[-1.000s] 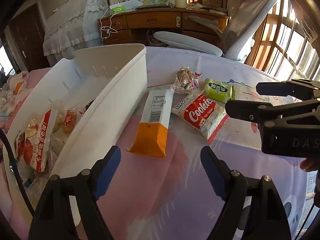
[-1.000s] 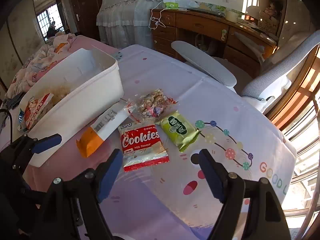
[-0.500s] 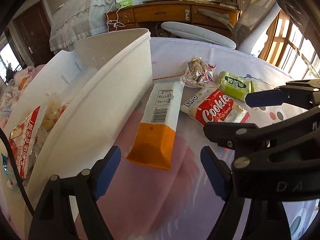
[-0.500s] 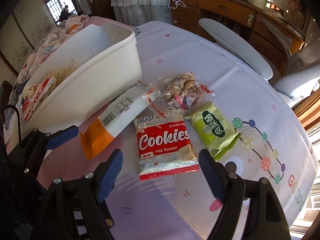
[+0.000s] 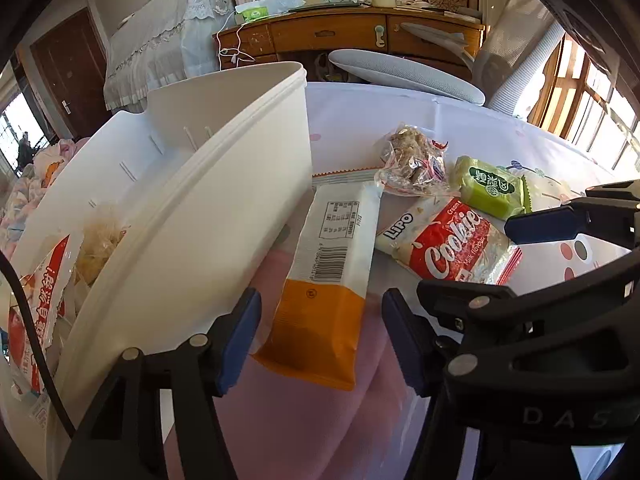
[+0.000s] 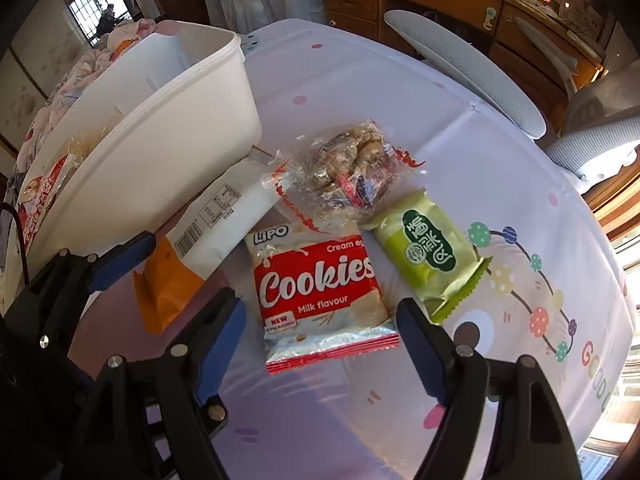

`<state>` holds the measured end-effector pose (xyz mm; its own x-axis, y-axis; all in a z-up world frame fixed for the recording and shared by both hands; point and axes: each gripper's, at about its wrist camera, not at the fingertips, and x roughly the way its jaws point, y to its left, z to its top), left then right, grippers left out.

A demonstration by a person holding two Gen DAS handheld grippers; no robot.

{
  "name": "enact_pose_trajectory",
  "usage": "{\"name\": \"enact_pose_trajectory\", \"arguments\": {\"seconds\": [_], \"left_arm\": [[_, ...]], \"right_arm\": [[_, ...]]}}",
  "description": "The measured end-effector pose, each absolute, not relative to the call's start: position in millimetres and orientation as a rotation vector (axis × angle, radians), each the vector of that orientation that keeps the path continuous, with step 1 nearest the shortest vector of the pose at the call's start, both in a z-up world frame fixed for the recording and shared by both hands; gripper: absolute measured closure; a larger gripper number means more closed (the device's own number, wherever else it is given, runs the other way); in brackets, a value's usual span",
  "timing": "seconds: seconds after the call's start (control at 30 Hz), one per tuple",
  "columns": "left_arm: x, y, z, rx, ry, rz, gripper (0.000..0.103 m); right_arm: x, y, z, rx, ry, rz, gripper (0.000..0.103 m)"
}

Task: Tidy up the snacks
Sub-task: 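Grasp the orange-ended bar with the left gripper while the right grasps the red Cookies pack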

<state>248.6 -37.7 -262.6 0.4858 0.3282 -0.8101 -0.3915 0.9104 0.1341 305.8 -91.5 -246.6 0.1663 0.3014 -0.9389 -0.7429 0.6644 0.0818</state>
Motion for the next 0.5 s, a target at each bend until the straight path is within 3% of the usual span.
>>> {"name": "enact_pose_trajectory", "arguments": {"seconds": [0.1,0.27,0.5], "left_arm": [[248.2,-35.6,-261.0,-0.073,0.967,0.442,0.057],[246.7,-35.2,-260.9,-0.074,0.969,0.434,0.06],[241.2,-37.4,-259.2,-0.09,0.981,0.412,0.064]], "right_arm": [[309.2,-91.5,-247.6,-0.435,1.197,0.769,0.03],[312.3,-91.0,-248.8,-0.444,1.193,0.765,0.033],[314.1,-93.5,-247.9,-0.449,1.191,0.745,0.046]]}}
